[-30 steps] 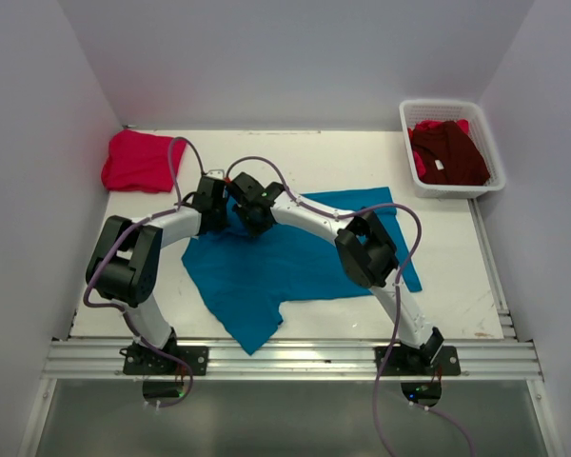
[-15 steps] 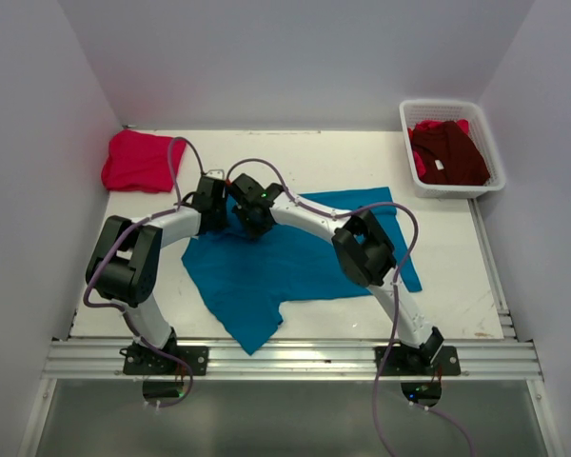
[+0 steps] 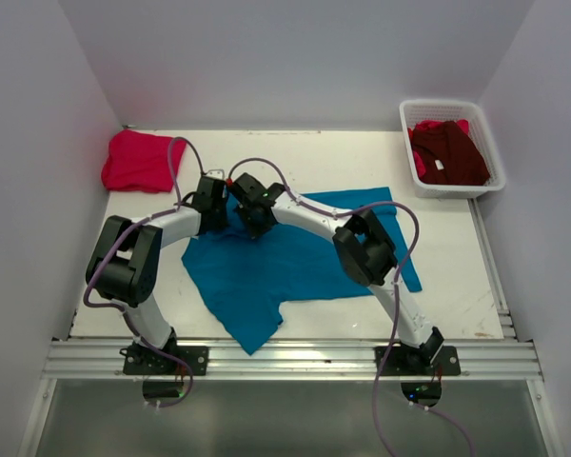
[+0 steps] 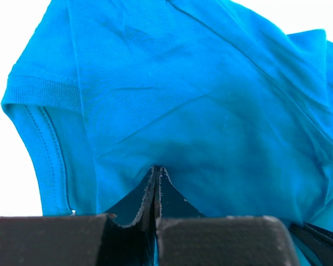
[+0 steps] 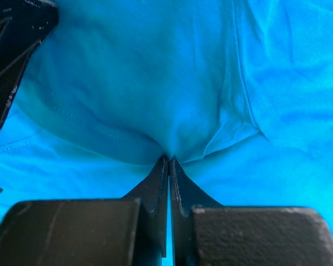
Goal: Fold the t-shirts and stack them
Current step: Fold the tshirt
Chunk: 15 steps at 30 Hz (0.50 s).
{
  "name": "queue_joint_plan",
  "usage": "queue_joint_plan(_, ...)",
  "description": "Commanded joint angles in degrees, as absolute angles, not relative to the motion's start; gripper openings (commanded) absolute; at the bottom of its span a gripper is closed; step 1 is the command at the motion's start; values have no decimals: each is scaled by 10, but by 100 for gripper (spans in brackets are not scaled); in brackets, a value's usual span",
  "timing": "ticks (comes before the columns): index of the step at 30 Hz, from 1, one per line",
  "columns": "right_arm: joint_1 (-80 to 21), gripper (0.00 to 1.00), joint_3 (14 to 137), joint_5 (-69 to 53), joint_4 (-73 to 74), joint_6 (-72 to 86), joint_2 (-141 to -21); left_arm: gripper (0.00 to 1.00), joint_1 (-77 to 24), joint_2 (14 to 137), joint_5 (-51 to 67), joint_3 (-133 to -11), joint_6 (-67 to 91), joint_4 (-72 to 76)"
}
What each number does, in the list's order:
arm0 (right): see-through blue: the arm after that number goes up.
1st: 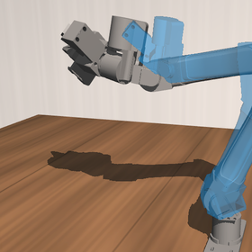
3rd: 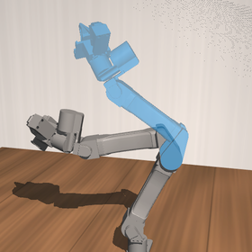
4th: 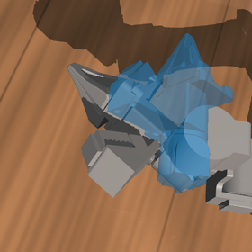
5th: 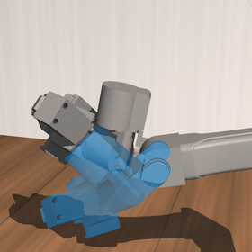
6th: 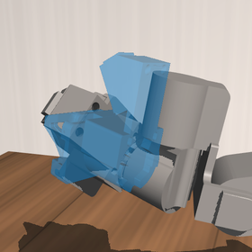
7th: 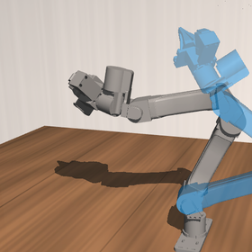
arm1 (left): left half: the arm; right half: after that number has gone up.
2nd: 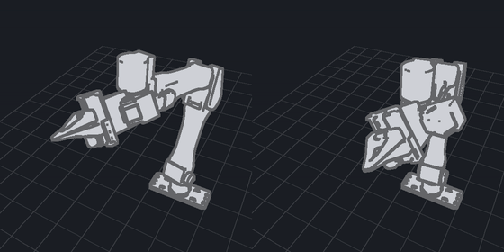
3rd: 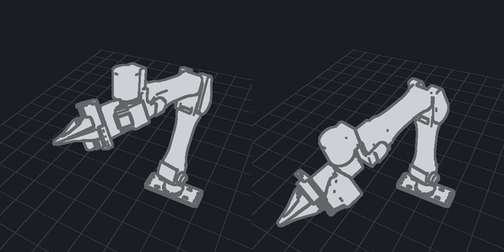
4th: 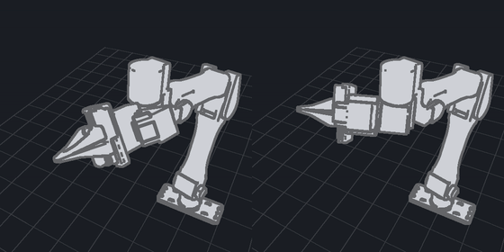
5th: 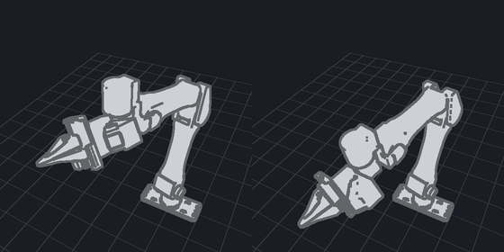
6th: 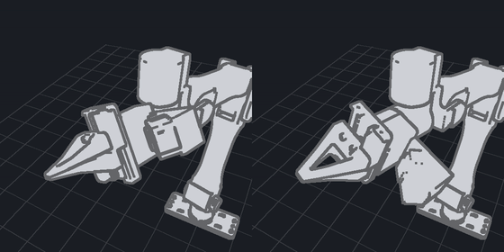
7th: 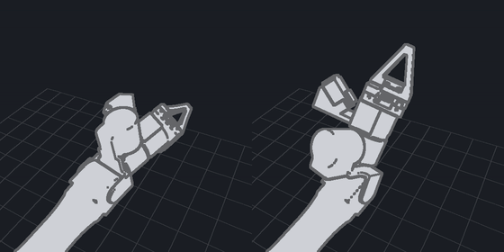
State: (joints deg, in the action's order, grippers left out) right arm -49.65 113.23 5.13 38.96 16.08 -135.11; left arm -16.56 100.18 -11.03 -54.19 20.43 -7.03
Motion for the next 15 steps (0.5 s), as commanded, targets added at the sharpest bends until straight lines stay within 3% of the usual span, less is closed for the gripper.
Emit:
queue_joint_plan(1, -497, 0, 1135, 72, 398, 146, -1300, 0, -163, 1008, -114, -527, 207, -77)
queue_joint_plan(15, -497, 0, 1165, 108, 426, 125, -1268, 0, -163, 1011, -115, -531, 207, -81)
